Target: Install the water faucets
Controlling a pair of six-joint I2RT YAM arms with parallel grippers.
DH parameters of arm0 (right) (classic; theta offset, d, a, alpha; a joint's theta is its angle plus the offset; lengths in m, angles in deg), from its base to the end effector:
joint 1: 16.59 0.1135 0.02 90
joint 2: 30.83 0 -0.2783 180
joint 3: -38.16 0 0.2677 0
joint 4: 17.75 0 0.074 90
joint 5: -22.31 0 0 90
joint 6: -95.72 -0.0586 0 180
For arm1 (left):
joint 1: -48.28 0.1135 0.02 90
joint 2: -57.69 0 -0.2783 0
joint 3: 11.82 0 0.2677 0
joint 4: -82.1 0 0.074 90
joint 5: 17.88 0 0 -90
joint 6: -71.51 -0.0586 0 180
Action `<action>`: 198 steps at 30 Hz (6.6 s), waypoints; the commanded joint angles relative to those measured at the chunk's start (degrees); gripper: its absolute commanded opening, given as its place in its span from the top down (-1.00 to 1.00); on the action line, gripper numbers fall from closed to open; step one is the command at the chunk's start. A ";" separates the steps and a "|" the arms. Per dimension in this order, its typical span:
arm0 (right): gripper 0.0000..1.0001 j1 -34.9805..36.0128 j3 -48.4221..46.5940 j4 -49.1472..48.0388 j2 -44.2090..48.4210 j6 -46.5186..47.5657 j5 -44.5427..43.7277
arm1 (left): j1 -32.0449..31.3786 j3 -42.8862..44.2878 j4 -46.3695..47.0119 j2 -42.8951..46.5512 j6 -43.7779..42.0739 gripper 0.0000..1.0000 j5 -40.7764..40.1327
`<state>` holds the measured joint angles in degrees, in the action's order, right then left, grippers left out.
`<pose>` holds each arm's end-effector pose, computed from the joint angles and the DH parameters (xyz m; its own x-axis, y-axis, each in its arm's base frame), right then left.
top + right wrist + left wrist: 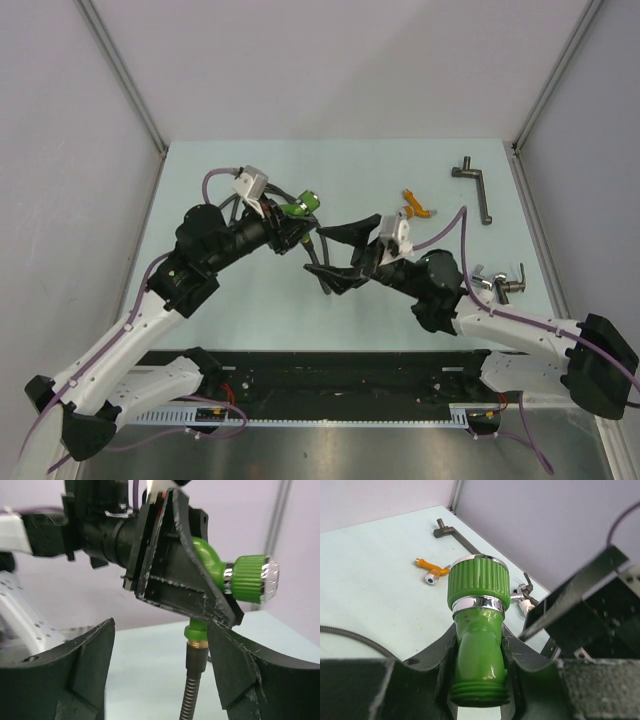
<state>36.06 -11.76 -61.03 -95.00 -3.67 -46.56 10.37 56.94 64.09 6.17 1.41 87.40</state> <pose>0.1474 0.2280 0.3605 0.1383 0.4320 -0.8912 -0.9683 0.2482 -0.0299 0.1744 -0.1554 0.4089 -0.2825 -0.1962 -0.9390 0.7492 0.5662 -0.3437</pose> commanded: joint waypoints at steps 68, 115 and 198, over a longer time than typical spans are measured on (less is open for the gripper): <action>1.00 -13.53 -2.49 -31.31 -10.99 -37.02 23.96 | -1.82 10.63 -0.21 -5.08 -11.28 0.32 33.86; 1.00 -7.64 0.14 -5.38 -5.27 -6.96 9.99 | -2.34 55.81 -47.94 -27.13 -32.38 -0.87 14.95; 1.00 -4.30 5.50 -2.30 2.02 0.25 -9.01 | -22.21 26.72 -24.99 -9.38 -0.30 -0.99 -38.13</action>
<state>32.95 -6.52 -58.62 -94.80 -1.77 -56.25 -11.34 84.66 38.56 -4.85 1.85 52.78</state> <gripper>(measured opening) 0.264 0.996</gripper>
